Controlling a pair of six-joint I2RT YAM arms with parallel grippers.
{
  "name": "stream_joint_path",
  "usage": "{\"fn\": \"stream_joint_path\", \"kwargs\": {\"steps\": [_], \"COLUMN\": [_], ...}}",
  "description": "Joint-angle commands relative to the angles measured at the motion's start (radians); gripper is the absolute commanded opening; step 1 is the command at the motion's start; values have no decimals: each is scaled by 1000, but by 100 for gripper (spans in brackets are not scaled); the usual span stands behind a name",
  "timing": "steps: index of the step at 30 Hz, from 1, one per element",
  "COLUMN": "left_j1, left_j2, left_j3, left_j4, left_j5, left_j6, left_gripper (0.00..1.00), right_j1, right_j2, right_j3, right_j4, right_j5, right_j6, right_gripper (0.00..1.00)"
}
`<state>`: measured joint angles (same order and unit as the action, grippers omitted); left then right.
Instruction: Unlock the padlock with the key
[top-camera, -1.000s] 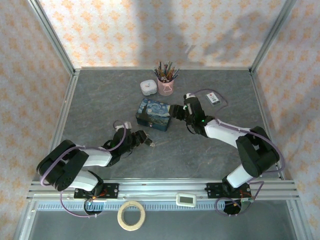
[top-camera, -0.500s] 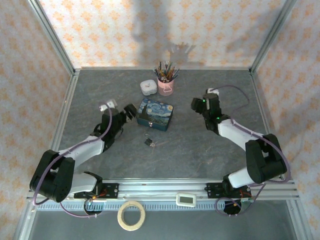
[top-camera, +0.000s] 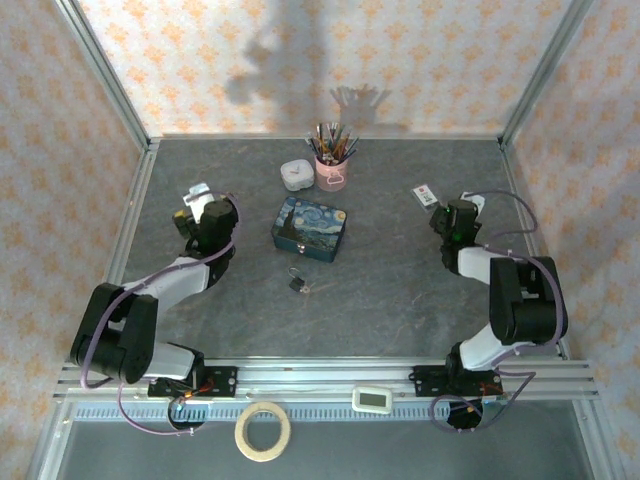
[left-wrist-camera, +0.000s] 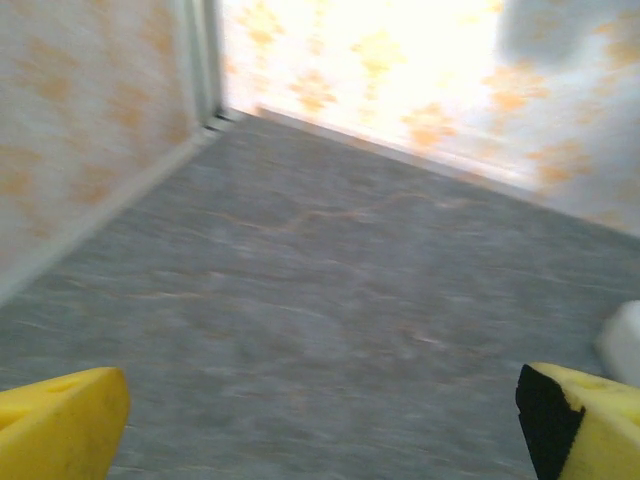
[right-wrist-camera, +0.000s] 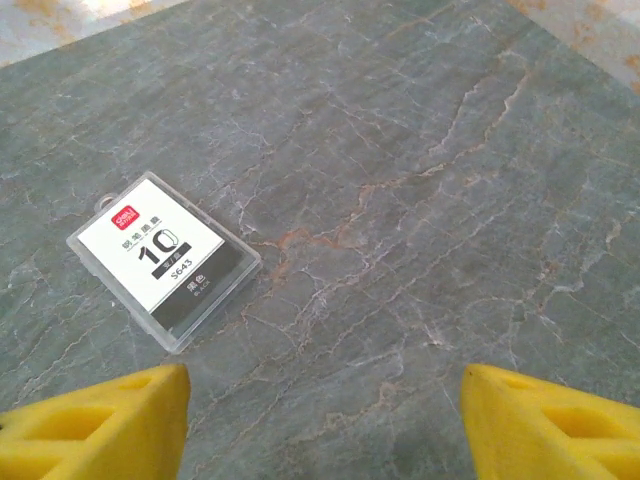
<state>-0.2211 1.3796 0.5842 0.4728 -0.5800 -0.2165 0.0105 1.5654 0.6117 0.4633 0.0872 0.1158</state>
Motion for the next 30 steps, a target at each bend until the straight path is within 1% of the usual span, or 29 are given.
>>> {"fn": "stream_joint_path", "kwargs": {"steps": [1,3,4,5,6,7,8,10,11,12,13,14,16,17,18,19,20,21,22,23,25,27,29,30], "left_j1": [21,33,38,41,42,43,46,63,72,77,95,118,172,189,201,206,206,207,208,207,207,206,205,202], "left_j2": [16,25,33,41,53,69,84,127,145,142,128,128,113,106,116,149,176,160,136,136,167,143,160,160], "left_j3": [-87,-142,-172,-192,-212,-229,-243,-285,-293,-284,-272,-272,-302,-324,-353,-391,-416,-409,-386,-386,-408,-390,-401,-400], "left_j4": [215,331,397,450,496,549,599,721,756,729,668,666,695,719,780,879,987,946,841,843,952,862,916,914], "left_j5": [-147,-109,-90,-75,-65,-62,-53,4,22,41,98,159,295,337,347,345,344,344,346,348,344,345,342,337], "left_j6": [138,149,156,166,184,195,206,223,230,222,198,192,165,156,146,146,157,147,136,140,156,146,155,156], "left_gripper": [99,99,99,99,99,99,99,99,99,99,100,99,100,99,99,100,99,100,99,99,99,99,99,99], "right_j1": [-1,-3,-4,-3,-4,-4,-4,-4,-3,-4,-4,-4,-1,0,0,0,2,1,1,3,9,13,14,14], "right_j2": [23,27,25,21,10,-4,-18,-45,-54,-62,-67,-69,-32,-23,-44,-52,-38,-41,-51,-45,-51,-50,-47,-51], "right_j3": [-43,-67,-83,-88,-109,-137,-164,-223,-244,-268,-294,-322,-404,-407,-389,-381,-392,-392,-383,-388,-386,-391,-391,-389], "right_j4": [211,274,309,318,345,376,417,495,529,564,604,647,829,860,798,756,803,804,765,785,771,784,787,780], "right_j5": [-20,10,-8,-29,-68,-85,-90,-96,-102,-105,-111,-111,-97,-97,-98,-97,-98,-98,-96,-95,-75,-71,-71,-72], "right_j6": [-68,-71,-84,-99,-114,-119,-120,-124,-125,-129,-130,-129,-127,-128,-127,-127,-128,-128,-129,-130,-132,-136,-138,-138], "right_gripper": [71,71,73,78,95,100,100,100,100,100,100,100,100,100,100,100,100,100,100,100,100,100,100,100]}}
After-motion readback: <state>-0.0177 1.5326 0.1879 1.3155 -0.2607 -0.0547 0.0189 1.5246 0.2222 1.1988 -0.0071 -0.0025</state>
